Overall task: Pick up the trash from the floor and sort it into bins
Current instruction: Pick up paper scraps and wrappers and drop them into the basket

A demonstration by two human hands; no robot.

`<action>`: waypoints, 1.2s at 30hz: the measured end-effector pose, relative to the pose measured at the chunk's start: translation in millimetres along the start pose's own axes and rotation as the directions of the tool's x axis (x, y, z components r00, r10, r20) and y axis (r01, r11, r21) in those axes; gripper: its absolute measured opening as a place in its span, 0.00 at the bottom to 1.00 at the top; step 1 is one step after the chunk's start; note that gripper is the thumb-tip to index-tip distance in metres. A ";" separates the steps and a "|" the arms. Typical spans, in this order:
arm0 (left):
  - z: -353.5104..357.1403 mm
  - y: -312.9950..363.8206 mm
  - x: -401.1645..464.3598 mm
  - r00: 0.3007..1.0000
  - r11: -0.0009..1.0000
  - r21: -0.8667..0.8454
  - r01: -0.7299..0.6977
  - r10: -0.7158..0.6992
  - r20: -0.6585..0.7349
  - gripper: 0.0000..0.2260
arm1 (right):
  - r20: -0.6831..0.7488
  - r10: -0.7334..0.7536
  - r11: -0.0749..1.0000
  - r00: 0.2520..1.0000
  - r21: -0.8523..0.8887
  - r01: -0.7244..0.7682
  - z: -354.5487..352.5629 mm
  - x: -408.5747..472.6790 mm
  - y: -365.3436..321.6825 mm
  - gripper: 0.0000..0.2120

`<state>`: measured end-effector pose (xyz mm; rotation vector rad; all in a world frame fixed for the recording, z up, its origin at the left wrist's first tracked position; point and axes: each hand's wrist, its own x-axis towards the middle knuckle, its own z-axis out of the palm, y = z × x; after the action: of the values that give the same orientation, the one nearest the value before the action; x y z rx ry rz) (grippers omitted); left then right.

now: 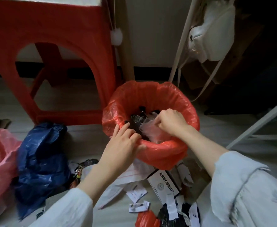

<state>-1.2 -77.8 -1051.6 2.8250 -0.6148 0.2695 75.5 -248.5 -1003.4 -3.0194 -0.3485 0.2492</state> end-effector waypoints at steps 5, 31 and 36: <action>6.7 -0.9 2.4 0.999 0.999 -0.045 -0.004 0.002 -0.050 0.22 | 0.102 -0.023 0.981 0.994 -0.190 0.042 22.0 0.9 1.6 0.12; 13.5 1.1 -3.5 0.993 0.996 -0.081 0.034 -0.043 -0.112 0.21 | 0.146 0.039 0.983 0.988 0.170 -0.064 33.9 10.2 -5.6 0.16; 11.7 2.1 -4.3 0.992 0.996 -0.083 0.039 -0.048 -0.113 0.21 | 0.135 0.063 0.960 0.989 0.262 -0.097 35.7 19.3 2.5 0.06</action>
<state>-4.5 -81.2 -1063.3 2.7194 -0.5271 0.3866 88.5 -243.8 -1041.7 -2.7593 -0.1841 0.4552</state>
